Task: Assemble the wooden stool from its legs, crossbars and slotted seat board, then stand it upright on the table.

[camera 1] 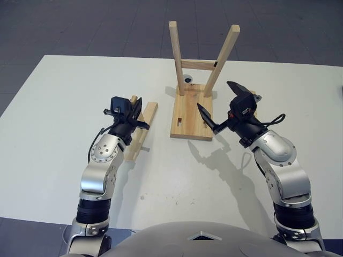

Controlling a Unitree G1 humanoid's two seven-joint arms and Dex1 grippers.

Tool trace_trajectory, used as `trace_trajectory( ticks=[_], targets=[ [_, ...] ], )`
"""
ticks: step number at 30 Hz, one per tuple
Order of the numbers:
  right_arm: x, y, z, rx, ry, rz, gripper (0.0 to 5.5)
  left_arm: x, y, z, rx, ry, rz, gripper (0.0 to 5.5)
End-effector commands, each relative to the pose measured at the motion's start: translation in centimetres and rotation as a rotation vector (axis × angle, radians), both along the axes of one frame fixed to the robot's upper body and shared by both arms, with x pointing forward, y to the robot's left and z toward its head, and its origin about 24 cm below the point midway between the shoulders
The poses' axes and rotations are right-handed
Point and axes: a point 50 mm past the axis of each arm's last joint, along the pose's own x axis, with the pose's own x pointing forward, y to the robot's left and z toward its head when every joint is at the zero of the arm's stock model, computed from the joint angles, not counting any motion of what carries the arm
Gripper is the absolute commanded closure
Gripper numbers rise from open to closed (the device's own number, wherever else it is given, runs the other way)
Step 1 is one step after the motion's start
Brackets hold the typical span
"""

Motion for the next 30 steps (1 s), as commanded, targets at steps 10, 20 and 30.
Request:
trace_trajectory(
  ticks=[10,20,30],
  targets=[
    [0.4,-0.1,0.3,-0.009,-0.020,0.000,0.10,-1.8,1.3,-4.6,-0.091,0.202,0.075,5.08],
    [0.2,0.0,0.1,-0.008,-0.015,0.002,0.10,-0.4,1.1,-2.2,-0.025,0.080,0.089,5.08],
    [0.1,0.1,-0.1,-0.007,-0.011,0.001,0.10,0.9,1.2,1.1,-0.028,-0.057,0.118,3.81]
  ],
)
